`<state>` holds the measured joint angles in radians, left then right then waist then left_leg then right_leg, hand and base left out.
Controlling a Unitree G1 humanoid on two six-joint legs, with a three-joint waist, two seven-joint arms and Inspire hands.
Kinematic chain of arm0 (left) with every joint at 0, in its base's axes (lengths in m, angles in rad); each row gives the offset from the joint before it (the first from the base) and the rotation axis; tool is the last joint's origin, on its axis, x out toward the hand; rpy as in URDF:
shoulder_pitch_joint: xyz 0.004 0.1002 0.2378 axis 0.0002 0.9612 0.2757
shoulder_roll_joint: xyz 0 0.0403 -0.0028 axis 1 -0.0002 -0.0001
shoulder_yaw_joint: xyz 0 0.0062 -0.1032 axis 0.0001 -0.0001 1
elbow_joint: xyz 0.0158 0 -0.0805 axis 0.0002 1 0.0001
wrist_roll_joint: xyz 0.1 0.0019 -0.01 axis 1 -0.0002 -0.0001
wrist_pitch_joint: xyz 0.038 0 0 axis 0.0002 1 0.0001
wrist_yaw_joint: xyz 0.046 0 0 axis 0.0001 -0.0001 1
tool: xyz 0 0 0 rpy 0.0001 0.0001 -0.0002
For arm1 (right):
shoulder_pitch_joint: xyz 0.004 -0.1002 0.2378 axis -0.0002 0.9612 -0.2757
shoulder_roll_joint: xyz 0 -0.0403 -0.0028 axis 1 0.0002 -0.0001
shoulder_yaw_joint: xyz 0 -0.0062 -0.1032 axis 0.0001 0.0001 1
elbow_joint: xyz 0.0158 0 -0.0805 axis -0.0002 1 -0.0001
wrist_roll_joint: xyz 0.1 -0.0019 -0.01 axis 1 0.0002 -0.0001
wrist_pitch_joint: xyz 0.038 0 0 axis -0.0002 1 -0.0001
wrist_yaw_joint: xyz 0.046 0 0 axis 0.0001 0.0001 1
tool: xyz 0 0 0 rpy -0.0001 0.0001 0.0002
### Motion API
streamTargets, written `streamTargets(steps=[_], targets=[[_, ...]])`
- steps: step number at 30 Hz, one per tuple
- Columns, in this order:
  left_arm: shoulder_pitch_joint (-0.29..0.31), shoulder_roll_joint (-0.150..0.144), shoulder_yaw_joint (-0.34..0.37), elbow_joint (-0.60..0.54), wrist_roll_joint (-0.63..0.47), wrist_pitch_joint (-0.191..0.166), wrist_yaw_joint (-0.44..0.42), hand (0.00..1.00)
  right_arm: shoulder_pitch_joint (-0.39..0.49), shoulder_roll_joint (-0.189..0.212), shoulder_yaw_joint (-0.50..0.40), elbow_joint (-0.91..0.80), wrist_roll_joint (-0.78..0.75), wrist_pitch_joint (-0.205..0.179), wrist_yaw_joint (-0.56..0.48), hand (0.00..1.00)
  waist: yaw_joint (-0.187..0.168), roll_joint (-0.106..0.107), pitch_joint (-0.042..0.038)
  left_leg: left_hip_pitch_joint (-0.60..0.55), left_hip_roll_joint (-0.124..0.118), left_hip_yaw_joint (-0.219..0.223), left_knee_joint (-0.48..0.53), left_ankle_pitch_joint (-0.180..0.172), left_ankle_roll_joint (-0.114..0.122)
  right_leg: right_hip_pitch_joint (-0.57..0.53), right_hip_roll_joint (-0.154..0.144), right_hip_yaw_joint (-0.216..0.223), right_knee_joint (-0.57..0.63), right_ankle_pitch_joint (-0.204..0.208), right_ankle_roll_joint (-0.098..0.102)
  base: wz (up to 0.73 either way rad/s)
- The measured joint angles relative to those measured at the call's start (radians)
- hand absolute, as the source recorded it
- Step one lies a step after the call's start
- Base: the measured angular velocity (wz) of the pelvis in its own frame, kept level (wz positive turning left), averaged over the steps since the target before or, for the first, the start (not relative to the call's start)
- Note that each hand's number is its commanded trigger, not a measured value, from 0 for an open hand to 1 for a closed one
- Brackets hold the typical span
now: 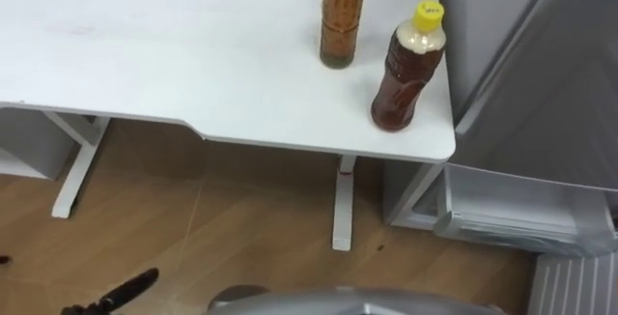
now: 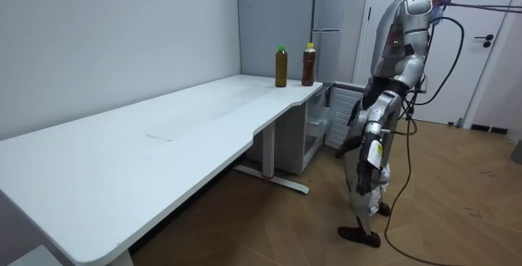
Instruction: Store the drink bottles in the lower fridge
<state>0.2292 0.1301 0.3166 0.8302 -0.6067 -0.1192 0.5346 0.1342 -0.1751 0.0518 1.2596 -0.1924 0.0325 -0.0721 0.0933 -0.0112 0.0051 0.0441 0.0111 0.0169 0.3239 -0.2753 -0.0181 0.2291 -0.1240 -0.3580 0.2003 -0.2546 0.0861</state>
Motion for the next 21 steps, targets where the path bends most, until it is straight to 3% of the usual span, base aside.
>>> streamTargets(steps=[2, 4, 7, 9, 13, 18, 21], targets=[[0.006, 0.001, 0.023, -0.116, -0.017, -0.023, 0.069, 0.00, 0.003, -0.001, -0.008, -0.022, -0.018, -0.009, -0.004, 0.00, 0.000, -0.001, -0.0001, -0.003, -0.005, -0.014, 0.001, 0.005, 0.001, 0.000, -0.002, -0.011, 0.000, 0.000, 0.000, 0.21], [0.007, 0.002, 0.027, -0.224, -0.018, -0.097, 0.138, 0.00, 0.005, -0.007, -0.008, -0.025, -0.018, -0.029, -0.014, 0.00, 0.004, 0.002, -0.0021, 0.004, -0.015, -0.019, -0.015, 0.017, 0.004, 0.003, -0.010, -0.015, 0.000, 0.000, 0.000, 0.09], [0.002, -0.001, 0.025, -0.315, -0.016, -0.146, 0.201, 0.00, 0.012, -0.012, -0.008, -0.023, -0.014, -0.050, -0.021, 0.00, 0.010, 0.007, -0.0038, 0.007, -0.021, -0.022, -0.021, 0.025, 0.007, 0.003, -0.015, -0.016, 0.000, 0.000, 0.001, 0.03], [0.002, -0.001, 0.025, -0.388, 0.001, -0.151, 0.250, 0.00, 0.016, -0.011, -0.007, -0.022, -0.014, -0.063, -0.025, 0.00, 0.005, 0.006, -0.0039, 0.000, -0.021, -0.024, -0.017, 0.025, 0.007, 0.000, -0.014, -0.019, -0.001, 0.001, 0.002, 0.02], [0.000, 0.009, 0.014, -0.543, 0.040, -0.198, 0.334, 0.00, 0.022, -0.012, -0.008, -0.024, -0.009, -0.077, -0.025, 0.00, -0.009, 0.008, -0.0039, -0.002, -0.024, -0.035, -0.022, 0.026, 0.007, 0.010, -0.014, -0.029, -0.002, 0.003, 0.005, 0.08], [-0.015, 0.010, 0.016, -0.692, 0.192, -0.240, 0.356, 0.00, 0.033, -0.012, -0.012, -0.019, -0.013, -0.097, -0.019, 0.00, -0.010, 0.007, -0.0044, 0.004, -0.025, -0.035, -0.029, 0.030, 0.005, 0.011, -0.013, -0.028, -0.013, 0.003, 0.005, 0.01], [-0.022, 0.011, 0.010, -0.769, 0.275, -0.244, 0.347, 0.00, 0.040, -0.015, -0.014, -0.017, -0.009, -0.098, 0.000, 0.00, -0.007, 0.008, -0.0047, 0.005, -0.024, -0.034, -0.033, 0.033, 0.005, 0.011, -0.013, -0.028, -0.016, 0.003, 0.005, 0.00]])
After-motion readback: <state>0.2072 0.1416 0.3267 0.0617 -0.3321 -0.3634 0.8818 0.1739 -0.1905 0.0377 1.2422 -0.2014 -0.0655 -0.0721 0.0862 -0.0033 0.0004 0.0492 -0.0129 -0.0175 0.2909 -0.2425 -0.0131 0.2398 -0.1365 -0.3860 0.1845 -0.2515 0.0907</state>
